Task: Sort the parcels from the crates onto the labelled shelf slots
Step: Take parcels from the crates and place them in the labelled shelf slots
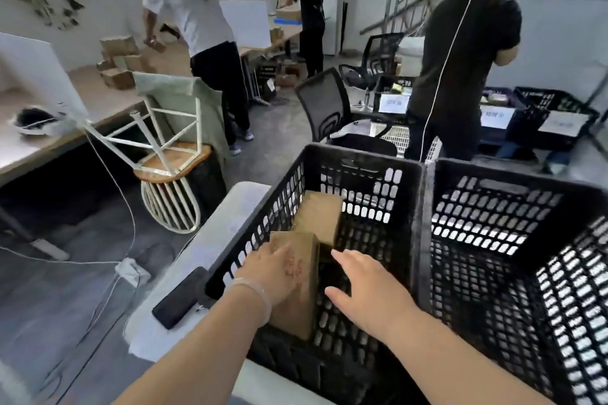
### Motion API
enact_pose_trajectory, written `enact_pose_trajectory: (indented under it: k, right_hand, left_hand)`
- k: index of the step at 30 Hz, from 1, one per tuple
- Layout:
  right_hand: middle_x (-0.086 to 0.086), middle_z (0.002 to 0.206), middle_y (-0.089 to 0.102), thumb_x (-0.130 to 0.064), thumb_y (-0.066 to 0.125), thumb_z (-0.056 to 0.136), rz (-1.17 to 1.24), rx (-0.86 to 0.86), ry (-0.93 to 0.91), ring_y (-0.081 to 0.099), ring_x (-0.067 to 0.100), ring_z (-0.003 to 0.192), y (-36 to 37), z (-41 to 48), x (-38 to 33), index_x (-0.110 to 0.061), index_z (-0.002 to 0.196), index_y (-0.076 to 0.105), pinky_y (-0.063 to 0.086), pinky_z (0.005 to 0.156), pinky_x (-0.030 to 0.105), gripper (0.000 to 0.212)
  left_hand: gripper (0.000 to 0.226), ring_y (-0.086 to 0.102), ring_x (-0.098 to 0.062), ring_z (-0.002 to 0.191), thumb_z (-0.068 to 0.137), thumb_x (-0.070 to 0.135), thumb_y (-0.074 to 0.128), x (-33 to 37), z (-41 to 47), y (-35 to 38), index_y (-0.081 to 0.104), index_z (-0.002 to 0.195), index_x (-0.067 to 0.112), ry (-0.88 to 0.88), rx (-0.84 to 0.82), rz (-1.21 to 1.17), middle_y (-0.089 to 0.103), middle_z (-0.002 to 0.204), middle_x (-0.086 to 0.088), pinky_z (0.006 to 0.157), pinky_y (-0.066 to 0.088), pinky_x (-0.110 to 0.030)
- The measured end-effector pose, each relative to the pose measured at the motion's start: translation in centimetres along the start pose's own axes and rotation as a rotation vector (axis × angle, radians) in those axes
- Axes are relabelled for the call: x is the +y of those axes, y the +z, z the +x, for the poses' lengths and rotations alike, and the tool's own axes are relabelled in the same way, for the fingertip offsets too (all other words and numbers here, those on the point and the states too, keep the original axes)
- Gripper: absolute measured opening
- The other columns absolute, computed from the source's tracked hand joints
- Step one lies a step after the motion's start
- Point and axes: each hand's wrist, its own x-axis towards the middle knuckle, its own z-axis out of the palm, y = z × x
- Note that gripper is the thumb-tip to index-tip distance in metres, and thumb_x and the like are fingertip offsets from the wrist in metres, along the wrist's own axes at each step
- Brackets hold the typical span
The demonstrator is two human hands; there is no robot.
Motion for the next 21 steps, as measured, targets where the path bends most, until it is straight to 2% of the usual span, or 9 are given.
enact_pose_trajectory:
  k: [3, 6, 9, 10, 12, 15, 19, 21]
  right_hand:
    - [-0.008, 0.154, 0.029, -0.049, 0.050, 0.094, 0.054, -0.139, 0.143, 0.030, 0.014, 0.139, 1.9, 2.6, -0.4, -0.031, 0.152, 0.023, 0.034, 0.110, 0.034, 0.067]
    - [-0.004, 0.154, 0.030, -0.043, 0.047, 0.096, 0.068, -0.273, 0.270, 0.041, 0.018, 0.133, 3.6, 5.7, -0.9, -0.031, 0.153, 0.020, 0.043, 0.101, 0.033, 0.063]
    - [0.000, 0.153, 0.032, -0.039, 0.044, 0.099, 0.164, -0.398, 0.407, 0.050, 0.019, 0.124, 5.2, 8.5, -1.4, -0.028, 0.154, 0.013, 0.046, 0.092, 0.028, 0.064]
    - [0.001, 0.153, 0.033, -0.038, 0.044, 0.099, 0.222, -0.422, 0.441, 0.050, 0.019, 0.123, 5.7, 9.2, -1.5, -0.027, 0.154, 0.013, 0.045, 0.092, 0.027, 0.064]
    - [0.001, 0.151, 0.036, -0.034, 0.045, 0.099, 0.333, -0.449, 0.492, 0.048, 0.020, 0.124, 6.8, 10.0, -1.3, -0.026, 0.155, 0.013, 0.044, 0.095, 0.026, 0.064]
    - [0.001, 0.152, 0.035, -0.026, 0.043, 0.097, 0.449, -0.402, 0.549, 0.044, 0.021, 0.128, 7.5, 10.0, -0.9, -0.025, 0.154, 0.016, 0.041, 0.104, 0.030, 0.064]
    - [0.000, 0.153, 0.034, -0.020, 0.041, 0.095, 0.606, -0.193, 0.529, 0.039, 0.019, 0.134, 6.3, 8.8, -1.2, -0.025, 0.151, 0.029, 0.038, 0.105, 0.028, 0.058]
    - [-0.004, 0.153, 0.033, -0.019, 0.038, 0.095, 0.602, -0.064, 0.453, 0.033, 0.016, 0.138, 5.2, 7.8, -1.7, -0.028, 0.150, 0.032, 0.029, 0.108, 0.025, 0.056]
  left_hand:
    - [0.064, 0.045, -0.035, 0.127, 0.087, 0.043, 0.054, -0.8, 2.1, 0.2, 0.032, 0.146, 0.031, -0.069, -0.106, 0.028, 0.042, 0.142, -0.012, 0.101, 0.041, -0.044]
    - [0.078, 0.044, -0.034, 0.132, 0.083, 0.052, 0.046, -1.2, 3.3, 0.9, 0.023, 0.153, 0.025, -0.097, -0.229, -0.026, 0.043, 0.147, -0.011, 0.106, 0.038, -0.046]
    - [0.100, 0.042, -0.032, 0.137, 0.079, 0.052, 0.044, -1.7, 4.1, 1.5, -0.013, 0.156, 0.024, -0.085, -0.345, -0.072, 0.037, 0.154, -0.010, 0.113, 0.032, -0.053]
    - [0.103, 0.043, -0.031, 0.137, 0.082, 0.050, 0.047, -1.8, 4.3, 1.7, -0.023, 0.153, 0.023, -0.087, -0.357, -0.078, 0.035, 0.156, -0.010, 0.114, 0.032, -0.051]
    - [0.104, 0.047, -0.027, 0.133, 0.089, 0.043, 0.053, -1.9, 4.6, 2.0, -0.029, 0.151, 0.025, -0.072, -0.362, -0.109, 0.031, 0.157, -0.012, 0.112, 0.035, -0.039]
    - [0.101, 0.055, -0.022, 0.123, 0.090, 0.043, 0.058, -1.4, 4.6, 2.2, -0.020, 0.153, 0.033, -0.055, -0.328, -0.212, 0.026, 0.154, -0.014, 0.099, 0.040, -0.026]
    - [0.104, 0.051, -0.026, 0.126, 0.083, 0.052, 0.066, -0.7, 4.0, 2.0, -0.009, 0.155, 0.039, -0.003, -0.176, -0.335, 0.029, 0.147, -0.012, 0.109, 0.042, -0.036]
    - [0.110, 0.044, -0.029, 0.133, 0.077, 0.061, 0.070, -0.3, 3.7, 1.8, -0.005, 0.155, 0.040, 0.010, -0.086, -0.383, 0.026, 0.149, -0.013, 0.111, 0.039, -0.040]
